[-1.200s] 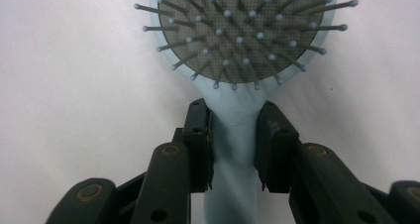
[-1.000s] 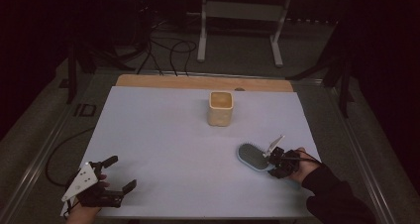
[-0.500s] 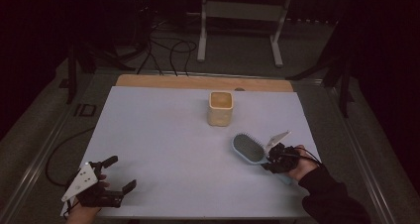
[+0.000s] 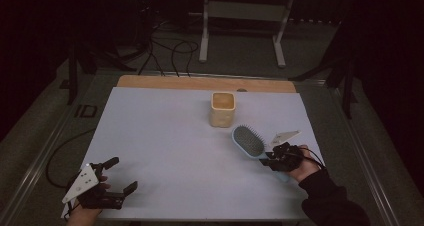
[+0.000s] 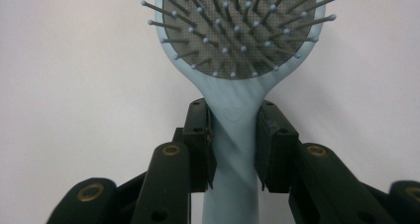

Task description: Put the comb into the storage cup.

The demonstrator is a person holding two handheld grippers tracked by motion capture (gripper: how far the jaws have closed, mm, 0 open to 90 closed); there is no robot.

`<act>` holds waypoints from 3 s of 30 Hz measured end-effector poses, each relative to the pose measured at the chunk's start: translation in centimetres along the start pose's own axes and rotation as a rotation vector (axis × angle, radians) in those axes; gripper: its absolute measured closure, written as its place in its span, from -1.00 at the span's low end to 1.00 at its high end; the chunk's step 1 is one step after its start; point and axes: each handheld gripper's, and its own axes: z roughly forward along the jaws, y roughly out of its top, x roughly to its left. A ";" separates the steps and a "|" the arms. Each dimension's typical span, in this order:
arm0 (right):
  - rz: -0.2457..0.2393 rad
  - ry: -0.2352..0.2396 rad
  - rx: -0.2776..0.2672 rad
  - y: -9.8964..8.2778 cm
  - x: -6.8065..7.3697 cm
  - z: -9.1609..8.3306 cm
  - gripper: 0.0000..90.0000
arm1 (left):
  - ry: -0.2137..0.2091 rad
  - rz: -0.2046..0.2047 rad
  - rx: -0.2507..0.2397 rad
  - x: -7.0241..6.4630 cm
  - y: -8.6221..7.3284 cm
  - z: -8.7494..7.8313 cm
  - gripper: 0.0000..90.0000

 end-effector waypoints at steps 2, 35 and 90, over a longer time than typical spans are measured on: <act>0.018 -0.027 -0.051 0.2 0.0 -0.2 0.56 | 0.001 -0.001 0.000 0.0 0.0 0.0 -1.00; 0.013 -0.135 -0.266 5.3 0.9 -1.9 0.56 | -0.002 -0.009 0.007 0.1 -0.1 0.1 -1.00; 0.104 -0.199 -0.566 15.5 -2.2 -1.4 0.56 | -0.012 -0.012 0.002 0.2 -0.1 0.0 -1.00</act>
